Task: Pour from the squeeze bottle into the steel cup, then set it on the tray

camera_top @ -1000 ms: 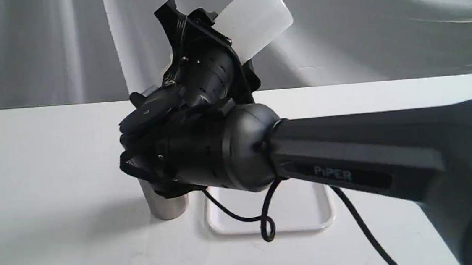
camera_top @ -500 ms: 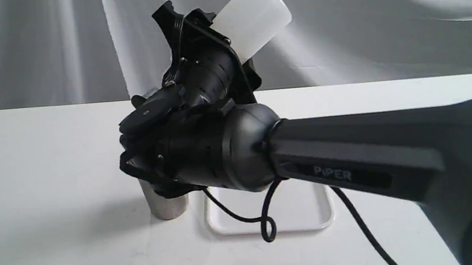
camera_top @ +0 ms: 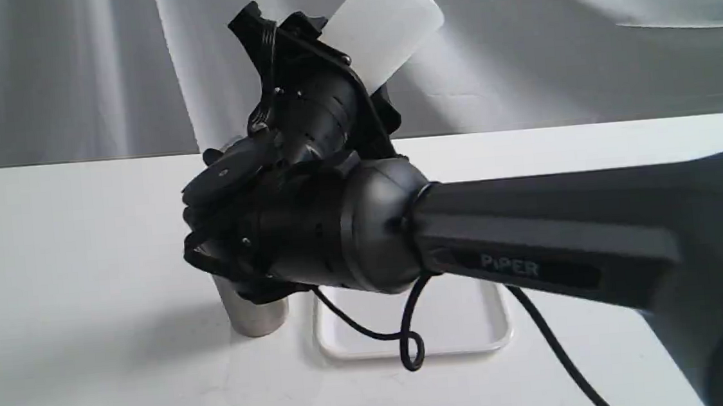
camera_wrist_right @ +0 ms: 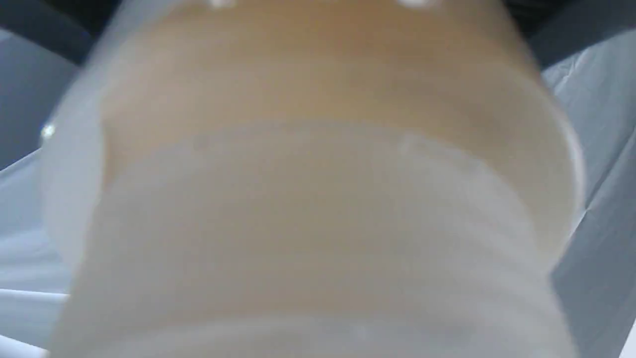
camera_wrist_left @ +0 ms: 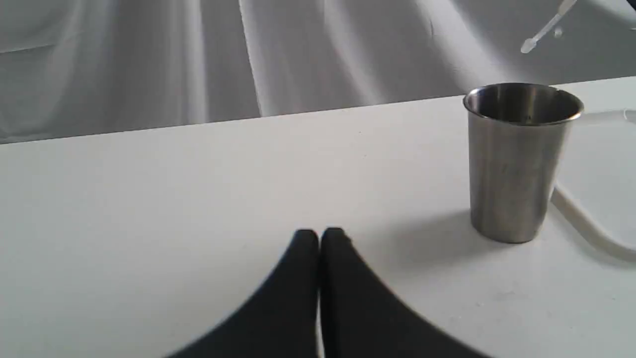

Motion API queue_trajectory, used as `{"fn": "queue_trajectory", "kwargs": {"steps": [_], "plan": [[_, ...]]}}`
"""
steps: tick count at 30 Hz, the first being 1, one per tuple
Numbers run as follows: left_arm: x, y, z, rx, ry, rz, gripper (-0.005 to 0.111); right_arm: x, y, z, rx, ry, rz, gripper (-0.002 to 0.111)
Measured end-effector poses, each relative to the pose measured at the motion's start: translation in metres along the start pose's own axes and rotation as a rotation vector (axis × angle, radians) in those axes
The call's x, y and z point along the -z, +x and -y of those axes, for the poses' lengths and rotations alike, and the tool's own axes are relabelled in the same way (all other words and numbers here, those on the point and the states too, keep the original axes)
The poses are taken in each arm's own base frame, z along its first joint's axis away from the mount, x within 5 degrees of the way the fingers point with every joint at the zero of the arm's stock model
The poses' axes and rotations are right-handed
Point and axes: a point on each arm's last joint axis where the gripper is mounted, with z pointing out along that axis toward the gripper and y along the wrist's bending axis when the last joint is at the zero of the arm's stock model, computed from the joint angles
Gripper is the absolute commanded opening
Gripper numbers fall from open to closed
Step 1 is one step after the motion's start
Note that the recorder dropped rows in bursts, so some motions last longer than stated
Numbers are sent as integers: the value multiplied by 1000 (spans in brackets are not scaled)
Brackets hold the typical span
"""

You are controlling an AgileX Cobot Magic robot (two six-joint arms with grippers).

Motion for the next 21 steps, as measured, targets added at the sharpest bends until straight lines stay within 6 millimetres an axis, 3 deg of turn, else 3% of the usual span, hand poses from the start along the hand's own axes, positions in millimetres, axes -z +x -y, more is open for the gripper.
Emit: {"fn": "queue_trajectory", "kwargs": {"steps": [21], "plan": [[0,0,0,0,0,0,0,0,-1,-2,-63,-19,7,14]]}}
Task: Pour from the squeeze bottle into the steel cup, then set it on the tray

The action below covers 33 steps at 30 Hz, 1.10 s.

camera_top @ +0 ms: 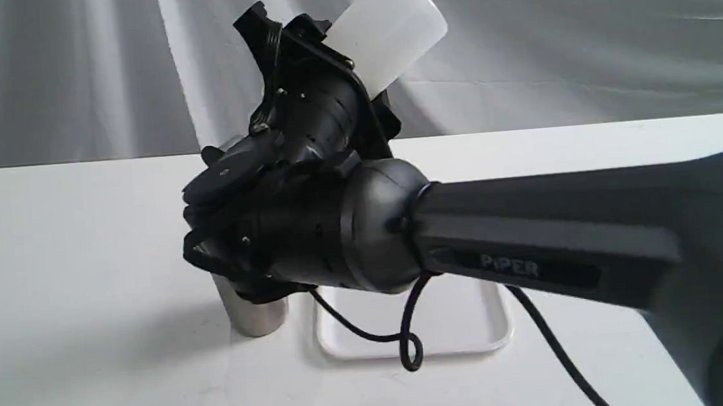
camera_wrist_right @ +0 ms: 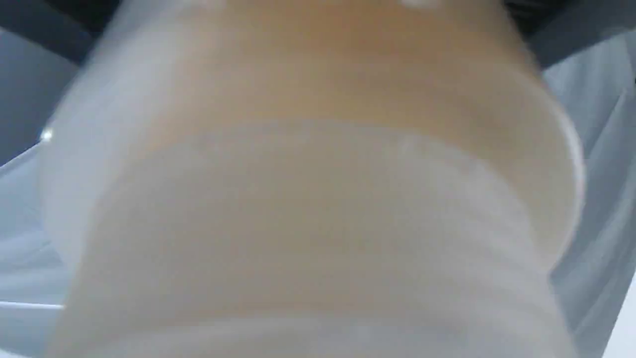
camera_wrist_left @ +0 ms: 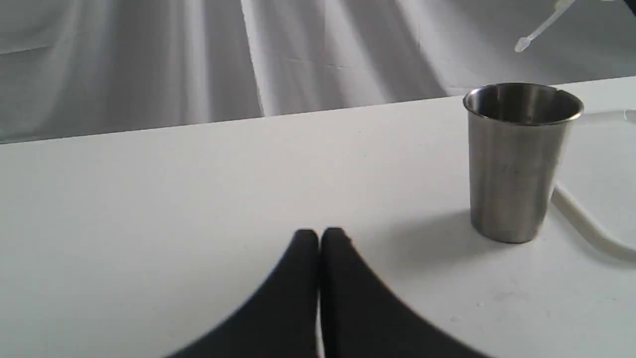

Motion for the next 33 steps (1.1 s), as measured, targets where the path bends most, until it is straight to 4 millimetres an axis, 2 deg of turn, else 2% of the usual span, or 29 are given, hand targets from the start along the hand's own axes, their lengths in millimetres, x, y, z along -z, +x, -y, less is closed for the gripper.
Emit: {"fn": "queue_trajectory", "kwargs": {"steps": [19,33], "plan": [[0,0,0,0,0,0,0,0,-1,-4,-319,-44,7,14],[0,0,0,0,0,0,0,1,-3,-10,-398,-111,14,14]]}}
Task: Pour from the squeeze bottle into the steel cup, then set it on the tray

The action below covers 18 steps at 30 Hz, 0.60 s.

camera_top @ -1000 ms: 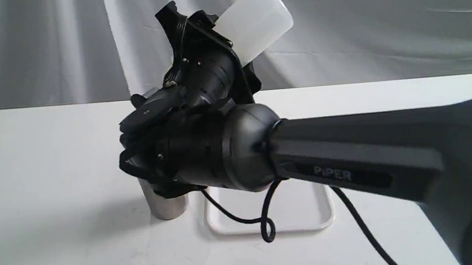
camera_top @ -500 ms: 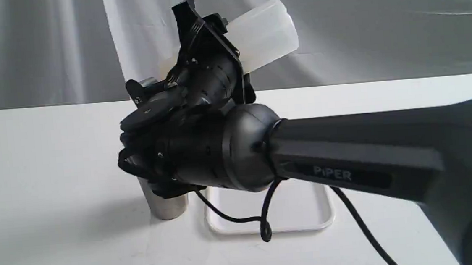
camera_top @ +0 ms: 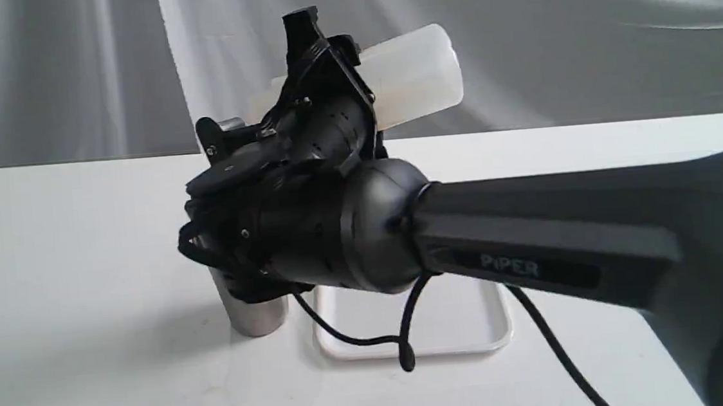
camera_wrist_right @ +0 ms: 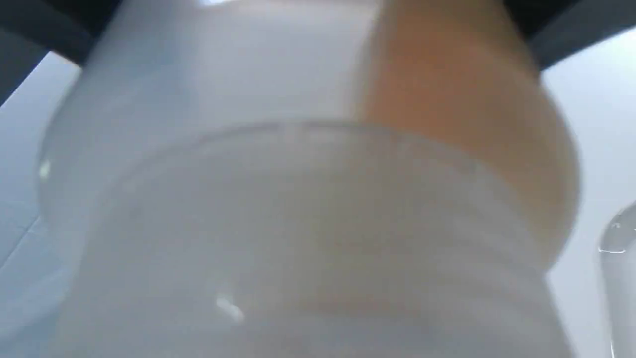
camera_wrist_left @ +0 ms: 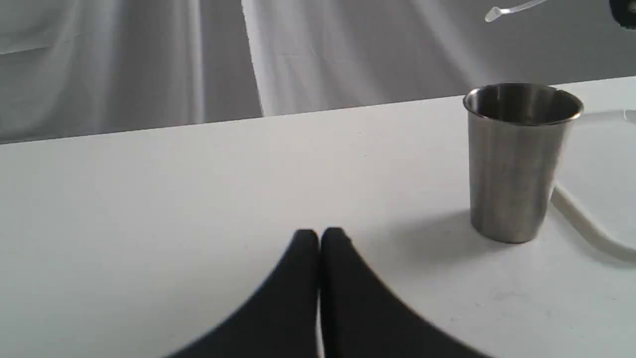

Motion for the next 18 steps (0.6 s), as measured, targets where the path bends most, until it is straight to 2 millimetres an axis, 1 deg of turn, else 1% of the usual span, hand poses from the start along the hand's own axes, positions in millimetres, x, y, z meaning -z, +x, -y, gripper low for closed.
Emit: {"fn": "queue_trajectory", "kwargs": {"steps": [6,18], "plan": [[0,0,0,0,0,0,0,0,0,-4,-36,-39,-3,14],[0,0,0,0,0,0,0,1,0,-14,-220,-149,-20,14]]}}
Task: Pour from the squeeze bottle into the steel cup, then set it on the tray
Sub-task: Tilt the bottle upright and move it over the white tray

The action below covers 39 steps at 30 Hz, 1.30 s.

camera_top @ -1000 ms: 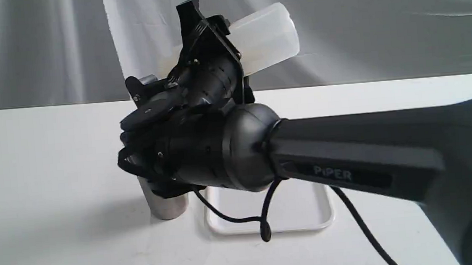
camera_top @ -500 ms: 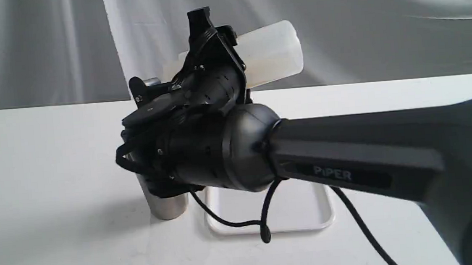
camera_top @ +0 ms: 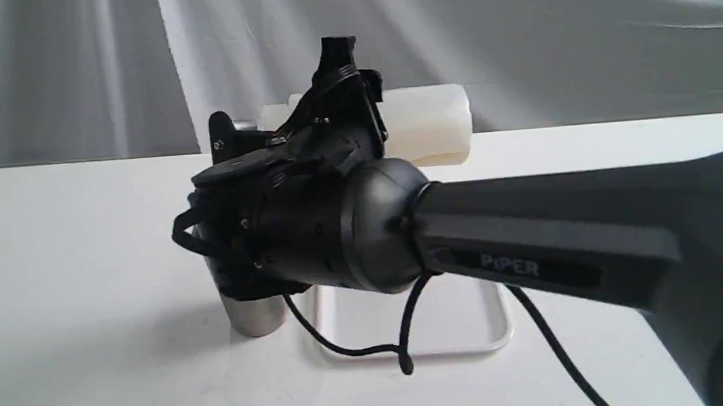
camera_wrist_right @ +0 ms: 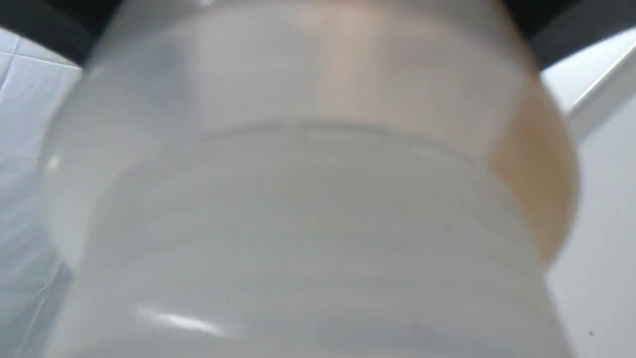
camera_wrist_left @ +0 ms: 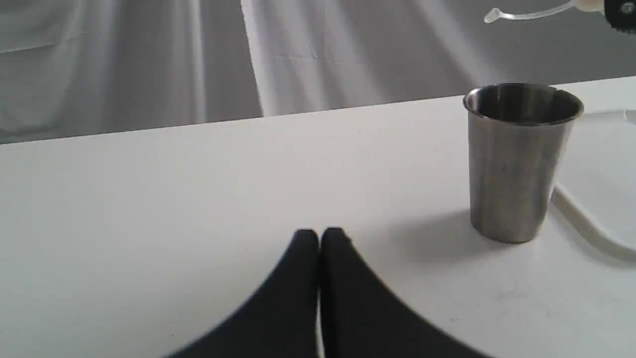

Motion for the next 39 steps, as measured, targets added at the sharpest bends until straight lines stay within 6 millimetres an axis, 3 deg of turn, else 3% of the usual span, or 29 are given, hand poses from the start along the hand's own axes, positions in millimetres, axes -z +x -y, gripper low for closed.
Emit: {"fn": "queue_trajectory", "kwargs": {"steps": [6,17,27,34,39], "plan": [[0,0,0,0,0,0,0,3,3,6,-218,-20,-3,14],[0,0,0,0,0,0,0,24,23,50,-623,-26,21,14],[0,0,0,0,0,0,0,44,46,89,-881,-40,56,14],[0,0,0,0,0,0,0,58,66,88,-899,-181,227,14],[0,0,0,0,0,0,0,63,95,86,-982,-266,305,14]]}}
